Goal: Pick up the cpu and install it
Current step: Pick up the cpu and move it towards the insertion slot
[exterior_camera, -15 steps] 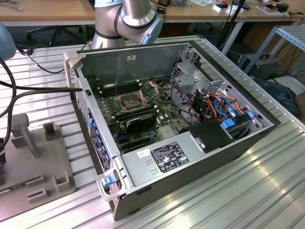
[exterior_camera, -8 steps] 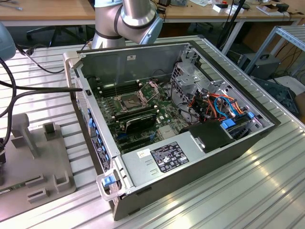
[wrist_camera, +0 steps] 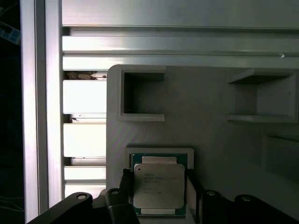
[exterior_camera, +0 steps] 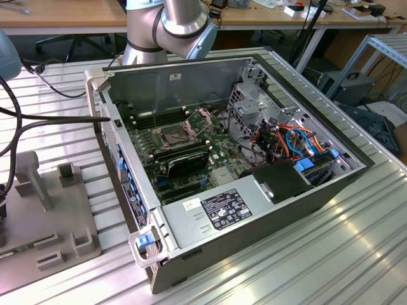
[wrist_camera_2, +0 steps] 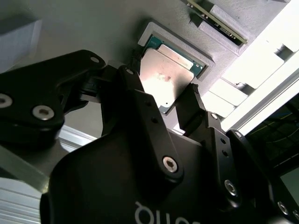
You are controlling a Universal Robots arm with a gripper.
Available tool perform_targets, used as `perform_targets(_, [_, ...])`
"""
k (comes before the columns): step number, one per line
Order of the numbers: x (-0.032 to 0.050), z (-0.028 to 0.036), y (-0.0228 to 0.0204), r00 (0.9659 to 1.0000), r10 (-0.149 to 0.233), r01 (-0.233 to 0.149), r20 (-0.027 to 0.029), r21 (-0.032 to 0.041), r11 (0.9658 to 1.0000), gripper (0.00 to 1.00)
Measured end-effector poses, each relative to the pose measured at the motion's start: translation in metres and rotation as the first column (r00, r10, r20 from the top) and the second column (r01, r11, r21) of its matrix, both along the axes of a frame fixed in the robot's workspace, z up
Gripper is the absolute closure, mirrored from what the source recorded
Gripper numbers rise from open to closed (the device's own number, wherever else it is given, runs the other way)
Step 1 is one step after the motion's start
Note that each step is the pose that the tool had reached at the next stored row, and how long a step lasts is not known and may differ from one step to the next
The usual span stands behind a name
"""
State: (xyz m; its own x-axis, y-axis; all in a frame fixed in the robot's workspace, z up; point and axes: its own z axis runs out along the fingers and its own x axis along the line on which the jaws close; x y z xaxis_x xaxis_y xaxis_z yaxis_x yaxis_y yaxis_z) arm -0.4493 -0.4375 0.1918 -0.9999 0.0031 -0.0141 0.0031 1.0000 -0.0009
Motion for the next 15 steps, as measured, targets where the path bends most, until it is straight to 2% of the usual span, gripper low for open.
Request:
perform_targets(2, [0.0001, 0.0008, 0.0000, 1.0000, 0.000, 0.000, 0.0003, 0.0002, 1.0000, 0.45])
perform_targets(6, [0.0000, 0.0072, 0.0000, 1.0000, 0.000, 0.000, 0.0000, 0.0000, 1.0000, 0.45])
perform_targets(15, [0.0000, 0.0305, 0.0000, 1.0000, 0.000, 0.000, 0.0003, 0.0001, 1.0000, 0.45])
